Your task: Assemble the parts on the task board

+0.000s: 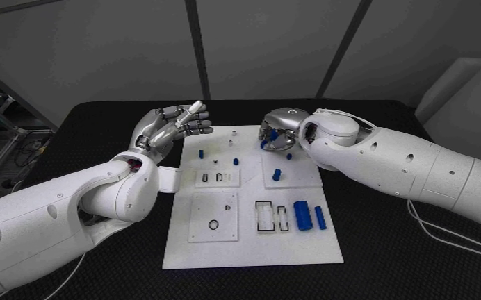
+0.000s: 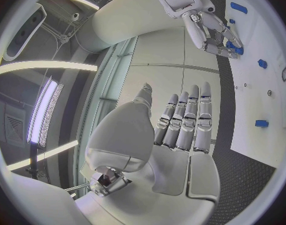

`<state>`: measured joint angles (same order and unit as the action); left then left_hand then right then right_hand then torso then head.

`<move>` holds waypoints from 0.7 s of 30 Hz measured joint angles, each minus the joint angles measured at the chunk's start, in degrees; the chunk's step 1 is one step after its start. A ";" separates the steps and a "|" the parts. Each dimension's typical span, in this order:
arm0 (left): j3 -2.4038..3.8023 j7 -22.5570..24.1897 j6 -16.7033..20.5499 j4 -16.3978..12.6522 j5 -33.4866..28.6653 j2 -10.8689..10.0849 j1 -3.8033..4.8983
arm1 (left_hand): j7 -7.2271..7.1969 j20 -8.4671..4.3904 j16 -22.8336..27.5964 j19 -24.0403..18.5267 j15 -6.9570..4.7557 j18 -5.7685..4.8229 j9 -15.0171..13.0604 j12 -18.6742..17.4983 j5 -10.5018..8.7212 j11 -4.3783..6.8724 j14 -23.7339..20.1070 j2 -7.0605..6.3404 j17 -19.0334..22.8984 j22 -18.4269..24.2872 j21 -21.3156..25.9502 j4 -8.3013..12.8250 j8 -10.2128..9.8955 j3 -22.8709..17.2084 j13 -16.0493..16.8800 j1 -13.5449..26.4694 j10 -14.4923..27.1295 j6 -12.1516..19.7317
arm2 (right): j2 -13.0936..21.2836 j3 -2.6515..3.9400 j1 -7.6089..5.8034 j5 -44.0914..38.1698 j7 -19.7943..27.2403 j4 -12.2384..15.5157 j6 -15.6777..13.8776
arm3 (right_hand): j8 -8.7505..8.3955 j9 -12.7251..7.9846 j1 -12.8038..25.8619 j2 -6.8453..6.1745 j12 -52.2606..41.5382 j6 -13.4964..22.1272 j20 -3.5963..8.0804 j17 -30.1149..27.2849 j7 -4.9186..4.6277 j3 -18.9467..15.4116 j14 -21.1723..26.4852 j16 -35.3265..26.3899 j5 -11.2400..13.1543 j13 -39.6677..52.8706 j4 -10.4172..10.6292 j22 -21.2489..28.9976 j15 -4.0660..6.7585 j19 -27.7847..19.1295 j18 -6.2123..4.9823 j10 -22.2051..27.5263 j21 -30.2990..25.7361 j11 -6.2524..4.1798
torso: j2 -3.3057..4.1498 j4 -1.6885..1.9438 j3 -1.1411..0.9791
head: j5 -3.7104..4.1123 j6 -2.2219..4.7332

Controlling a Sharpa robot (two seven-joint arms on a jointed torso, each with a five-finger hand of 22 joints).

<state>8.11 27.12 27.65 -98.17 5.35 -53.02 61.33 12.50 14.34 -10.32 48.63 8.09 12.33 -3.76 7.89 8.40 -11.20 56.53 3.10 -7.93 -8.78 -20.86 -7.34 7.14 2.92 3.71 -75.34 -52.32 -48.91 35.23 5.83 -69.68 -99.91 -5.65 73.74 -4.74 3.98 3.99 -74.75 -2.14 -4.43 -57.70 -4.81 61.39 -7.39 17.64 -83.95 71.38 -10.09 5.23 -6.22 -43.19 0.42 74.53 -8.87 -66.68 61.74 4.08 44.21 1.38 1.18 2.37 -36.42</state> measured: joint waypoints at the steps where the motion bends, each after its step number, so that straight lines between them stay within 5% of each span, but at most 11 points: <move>1: 0.00 0.00 0.01 -0.01 0.00 -0.04 0.00 | 0.09 0.00 0.00 0.00 0.00 0.00 0.00 0.00 0.00 0.00 0.00 0.00 0.00 0.00 0.00 0.00 0.00 0.00 0.00 0.00 0.00 0.09 | -0.01 0.00 0.00 -0.02 -0.02 -0.01 0.08 | 0.00 0.04 -0.24 0.24 -0.12 -0.40 0.00 0.38 -0.13 0.60 -0.11 0.35 0.14 0.10 0.14 -0.73 0.11 0.00 0.00 -0.47 0.61 -0.15 | 0.02 0.00 -0.01 | -0.02 -0.06; 4: 0.00 0.00 0.03 -0.03 0.00 -0.16 0.01 | 0.09 0.00 0.00 0.00 0.20 0.00 0.00 0.00 0.00 0.00 -0.20 0.00 0.00 0.00 0.00 0.16 0.00 0.16 0.00 0.00 0.00 0.09 | -0.04 0.00 0.00 -0.07 -0.09 -0.04 0.34 | 0.46 0.19 -0.60 0.60 -0.43 -1.32 0.22 1.00 -0.02 1.70 0.01 0.86 0.66 0.27 0.35 -2.01 0.43 0.22 0.90 -1.81 1.70 -0.40 | 0.04 -0.03 -0.02 | -0.03 -0.22; 21: 0.04 -0.08 0.06 -0.11 0.01 -0.45 0.04 | 0.09 0.00 0.16 0.00 0.20 0.00 -0.01 -0.21 0.00 -0.20 -0.20 0.00 0.01 0.06 0.00 0.16 -0.22 0.16 0.01 0.00 0.20 0.09 | -0.11 0.00 -0.04 -0.16 -0.28 0.25 -1.12 | 2.17 1.29 -2.86 1.04 -0.08 -5.53 0.22 1.72 0.22 5.19 -0.20 1.69 2.49 0.62 -0.48 -4.70 0.64 0.22 0.88 -4.26 3.99 -0.80 | 0.12 -0.05 -0.01 | 0.12 -0.29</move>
<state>8.16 27.04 27.70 -98.27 5.36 -53.47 61.37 12.59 14.34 -10.16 48.63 8.29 12.33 -3.77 7.68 8.40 -11.39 56.32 3.10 -7.92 -8.72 -20.86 -7.18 6.92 3.08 3.71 -75.34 -52.12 -48.82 35.12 5.82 -69.71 -100.07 -5.92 73.99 -5.86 6.15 5.27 -77.61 -1.10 -4.51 -63.23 -4.59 63.12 -7.17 22.83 -84.15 73.07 -7.60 5.85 -6.70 -47.90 1.05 74.75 -7.99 -70.95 65.73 3.28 44.33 1.33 1.17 2.49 -36.71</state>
